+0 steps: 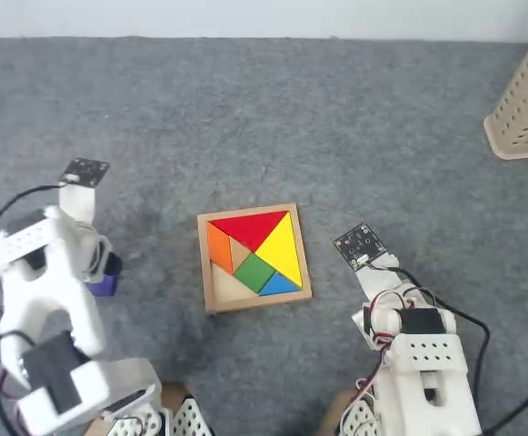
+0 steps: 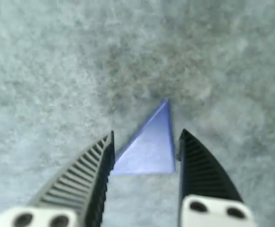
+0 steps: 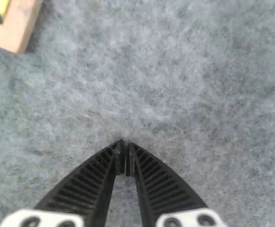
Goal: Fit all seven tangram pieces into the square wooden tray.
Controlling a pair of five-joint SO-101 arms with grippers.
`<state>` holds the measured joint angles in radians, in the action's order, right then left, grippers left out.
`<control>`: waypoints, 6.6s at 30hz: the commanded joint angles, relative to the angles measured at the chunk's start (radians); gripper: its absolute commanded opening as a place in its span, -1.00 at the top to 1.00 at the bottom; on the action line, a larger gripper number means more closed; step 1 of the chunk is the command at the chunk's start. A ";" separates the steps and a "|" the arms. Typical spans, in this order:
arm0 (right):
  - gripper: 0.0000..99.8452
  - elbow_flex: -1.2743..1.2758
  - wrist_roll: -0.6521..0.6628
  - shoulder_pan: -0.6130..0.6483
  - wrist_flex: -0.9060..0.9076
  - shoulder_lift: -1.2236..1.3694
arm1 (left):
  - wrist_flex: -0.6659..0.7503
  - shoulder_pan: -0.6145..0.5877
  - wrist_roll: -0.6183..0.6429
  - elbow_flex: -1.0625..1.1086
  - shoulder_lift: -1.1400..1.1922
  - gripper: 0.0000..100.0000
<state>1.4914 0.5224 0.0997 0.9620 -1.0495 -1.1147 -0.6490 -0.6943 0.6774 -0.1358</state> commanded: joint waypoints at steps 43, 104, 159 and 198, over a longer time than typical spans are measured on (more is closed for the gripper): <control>0.99 -0.005 0.017 -0.015 -0.018 -0.024 | 0.158 0.035 -0.486 0.271 0.002 0.57; 0.99 -0.005 0.017 -0.016 -0.016 -0.024 | 0.270 -0.063 -0.106 -0.131 0.267 0.73; 0.99 -0.005 0.017 -0.016 -0.013 -0.024 | 0.040 0.064 -0.299 0.269 -0.043 0.65; 0.99 -0.003 0.023 -0.016 -0.015 -0.024 | -0.316 -0.040 -0.334 -0.407 0.331 0.85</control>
<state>1.4914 0.5240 0.0967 0.9620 -1.0495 -1.4170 -0.6797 -1.0180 0.3153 0.2018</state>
